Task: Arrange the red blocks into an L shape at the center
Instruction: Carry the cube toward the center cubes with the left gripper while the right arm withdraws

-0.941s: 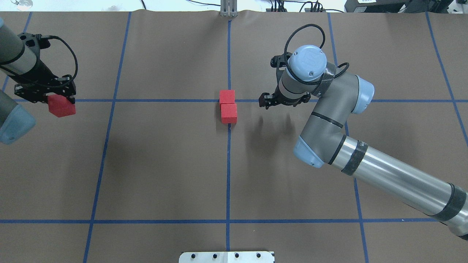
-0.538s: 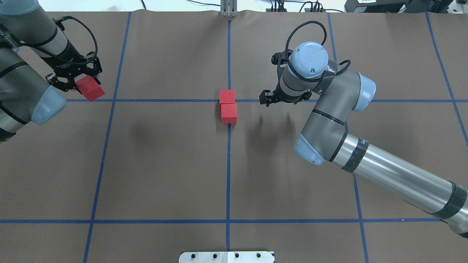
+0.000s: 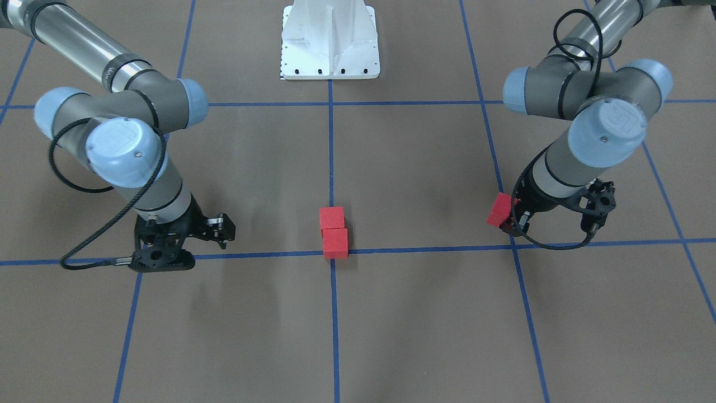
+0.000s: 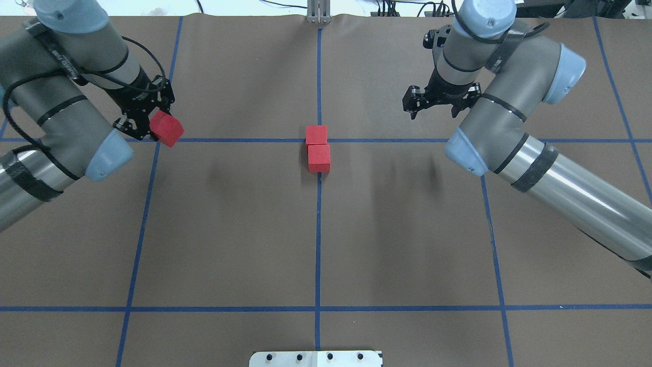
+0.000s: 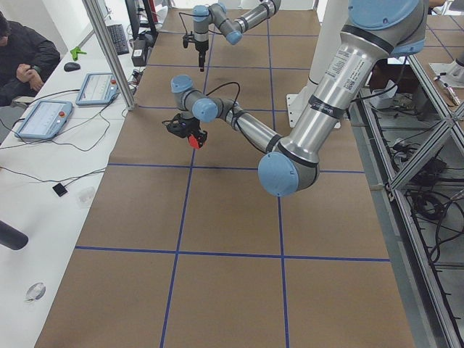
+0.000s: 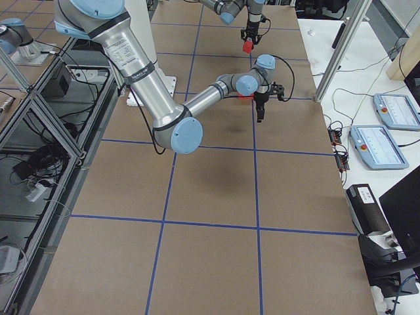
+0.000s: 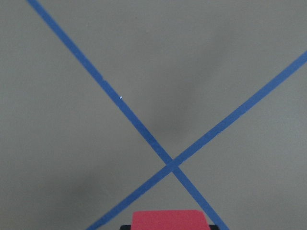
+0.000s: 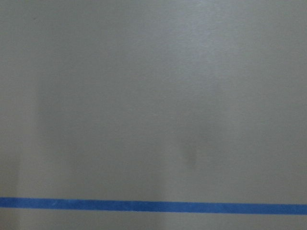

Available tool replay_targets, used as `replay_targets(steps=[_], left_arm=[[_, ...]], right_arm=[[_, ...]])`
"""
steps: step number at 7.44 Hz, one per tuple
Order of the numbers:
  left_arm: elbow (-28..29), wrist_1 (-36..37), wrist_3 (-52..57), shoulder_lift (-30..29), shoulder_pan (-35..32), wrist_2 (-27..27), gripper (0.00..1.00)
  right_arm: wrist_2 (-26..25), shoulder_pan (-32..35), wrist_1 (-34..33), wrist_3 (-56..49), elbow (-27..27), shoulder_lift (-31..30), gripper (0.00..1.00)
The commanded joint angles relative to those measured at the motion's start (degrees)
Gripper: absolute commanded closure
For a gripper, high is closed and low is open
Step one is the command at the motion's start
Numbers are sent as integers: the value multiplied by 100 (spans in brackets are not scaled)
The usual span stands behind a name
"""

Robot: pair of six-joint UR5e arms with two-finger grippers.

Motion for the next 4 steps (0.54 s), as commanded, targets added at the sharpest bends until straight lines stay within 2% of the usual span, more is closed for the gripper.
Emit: replay_targets(steps=[1, 2, 4], left_arm=[[759, -25, -1340, -893, 260, 6, 100], [1015, -78, -1693, -1158, 365, 6, 100], [1603, -786, -2484, -1449, 619, 15, 100]], right_arm=[[235, 592, -613, -1180, 255, -278, 1], [445, 856, -587, -1611, 291, -480, 1], [735, 1549, -587, -2726, 291, -823, 1]])
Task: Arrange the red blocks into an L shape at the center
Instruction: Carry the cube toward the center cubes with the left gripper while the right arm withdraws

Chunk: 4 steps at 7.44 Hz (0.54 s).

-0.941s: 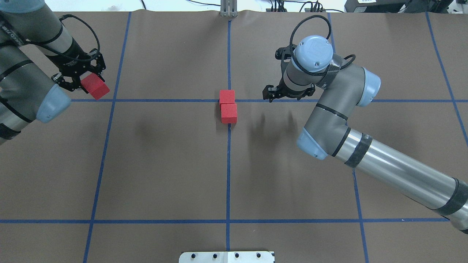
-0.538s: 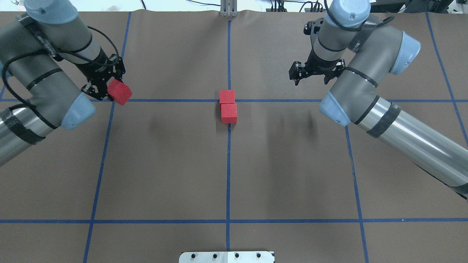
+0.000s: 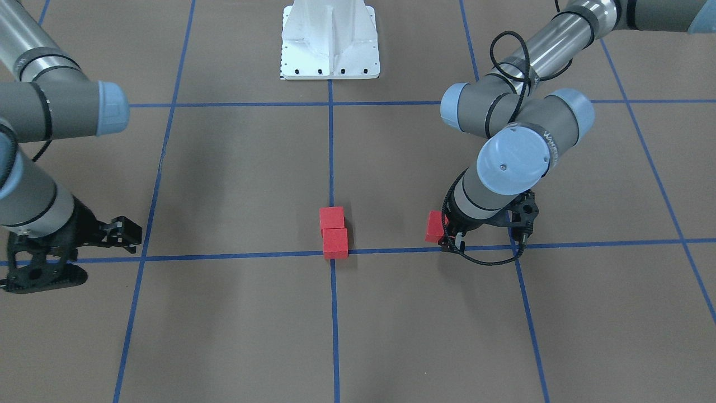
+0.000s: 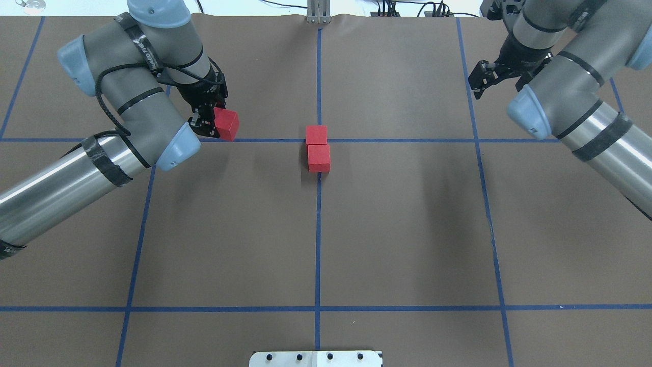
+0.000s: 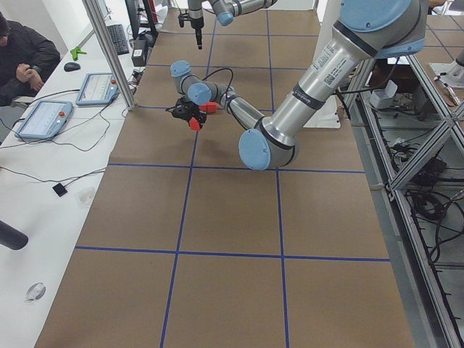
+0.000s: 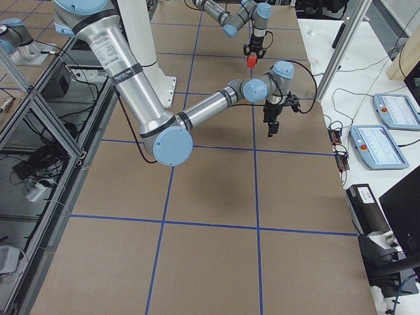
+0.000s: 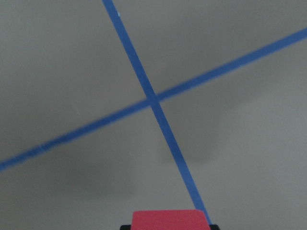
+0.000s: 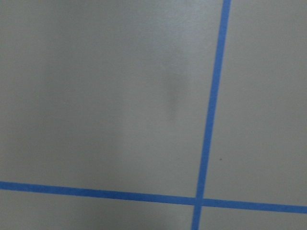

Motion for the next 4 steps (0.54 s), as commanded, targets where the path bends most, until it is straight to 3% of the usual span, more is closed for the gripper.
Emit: replay_targets(steps=[1, 4], left_arm=[[1004, -596, -580, -669, 201, 3, 100], [1598, -1318, -1387, -937, 245, 47, 100]], right_arm=[[448, 746, -33, -1121, -17, -326, 1], [697, 986, 29, -1397, 27, -608, 1]])
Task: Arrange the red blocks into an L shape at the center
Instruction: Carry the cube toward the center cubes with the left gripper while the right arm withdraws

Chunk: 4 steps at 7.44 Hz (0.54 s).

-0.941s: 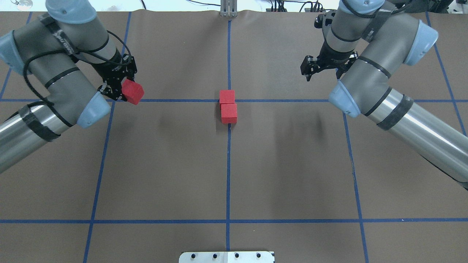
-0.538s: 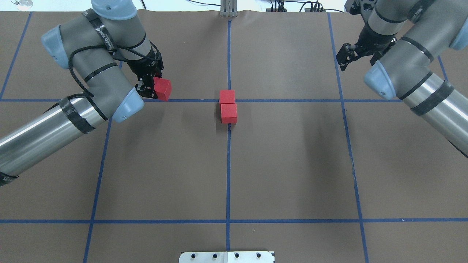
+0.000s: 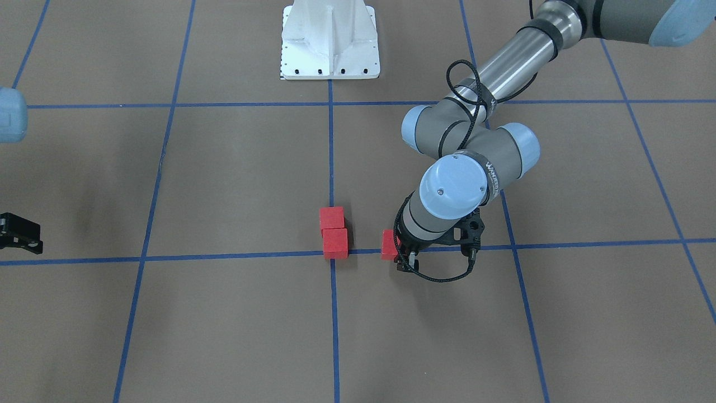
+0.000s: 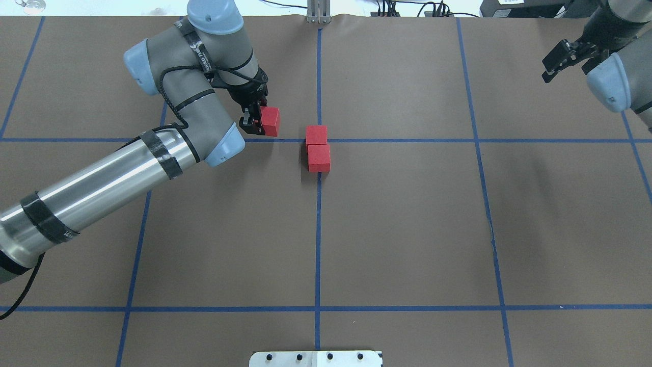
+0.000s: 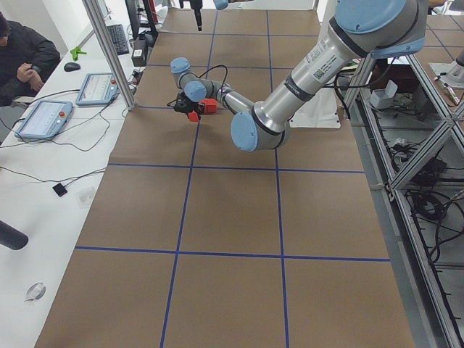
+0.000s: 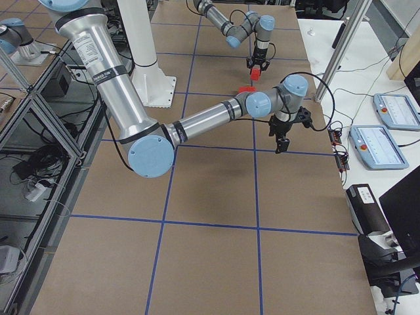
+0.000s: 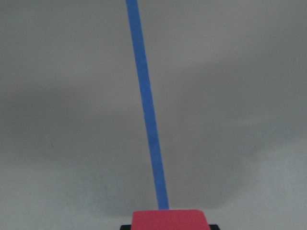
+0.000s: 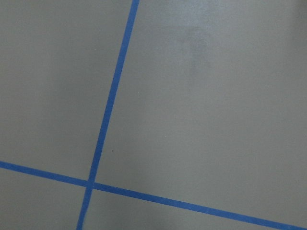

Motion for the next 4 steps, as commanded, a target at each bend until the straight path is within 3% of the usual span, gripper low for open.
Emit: replay_targets(steps=[1, 2, 4], left_arm=[[281, -247, -411, -123, 50, 153, 100], [307, -230, -612, -236, 198, 580, 100], [343, -238, -702, -299, 270, 646, 100]], right_arm=[[62, 85, 15, -102, 24, -76, 1], [62, 76, 15, -94, 76, -68, 1], [62, 85, 15, -94, 85, -85, 1]])
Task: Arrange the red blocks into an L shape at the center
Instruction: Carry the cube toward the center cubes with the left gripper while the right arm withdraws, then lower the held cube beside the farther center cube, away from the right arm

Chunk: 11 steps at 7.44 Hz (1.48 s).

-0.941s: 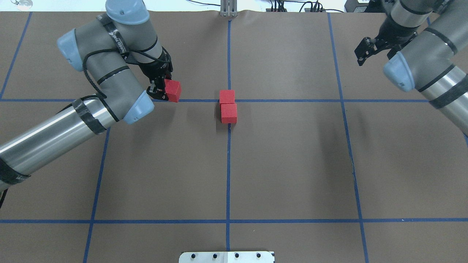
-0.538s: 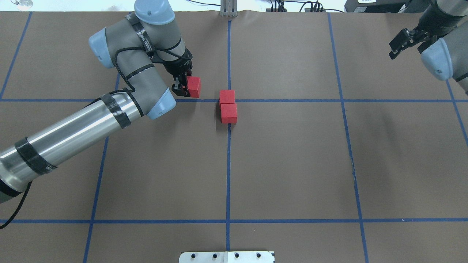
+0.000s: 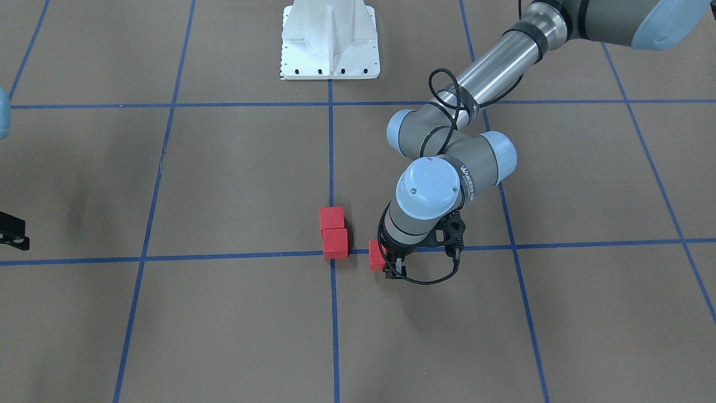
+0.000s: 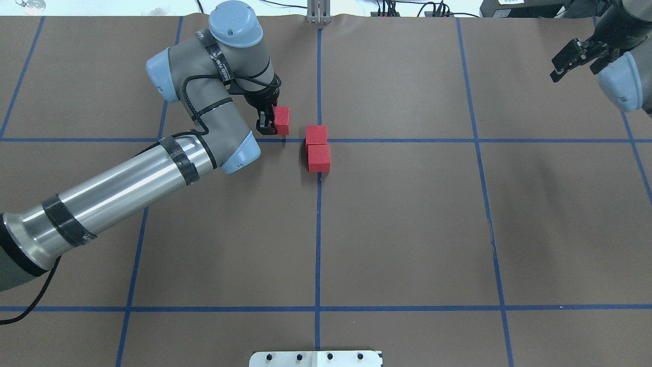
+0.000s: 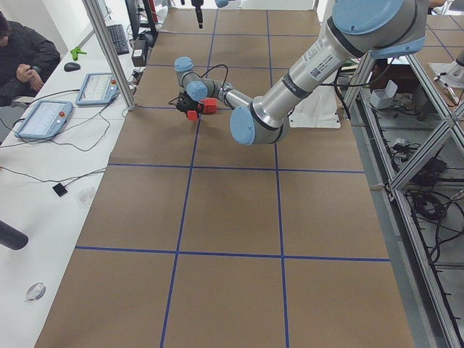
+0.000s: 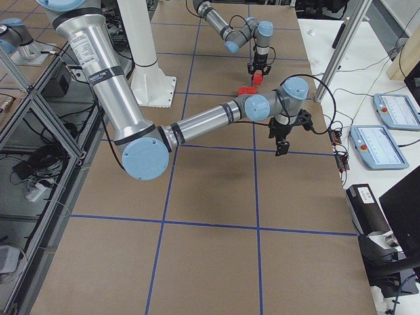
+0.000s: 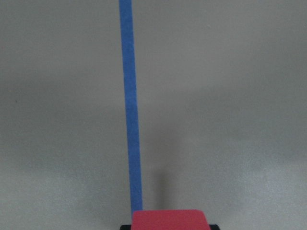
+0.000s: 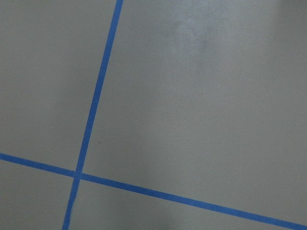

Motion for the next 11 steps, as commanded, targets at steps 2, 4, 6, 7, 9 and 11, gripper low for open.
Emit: replay_targets(steps=[2, 4, 6, 7, 9, 11], left_arm=[[24, -52, -91, -45, 177, 99, 100], [16, -209, -65, -45, 213, 90, 100], [16, -367, -65, -45, 195, 38, 100], [16, -455, -74, -37, 178, 29, 100], [24, -465, -74, -37, 169, 20, 100], [33, -465, -74, -19, 151, -198, 100]], right_arm=[[1, -5, 0, -1, 10, 3, 1], [-8, -5, 0, -1, 28, 3, 1], [-34, -5, 0, -1, 37, 3, 1], [-52, -5, 0, -1, 37, 3, 1], [-61, -5, 0, -1, 54, 3, 1], [-78, -5, 0, 8, 89, -6, 1]])
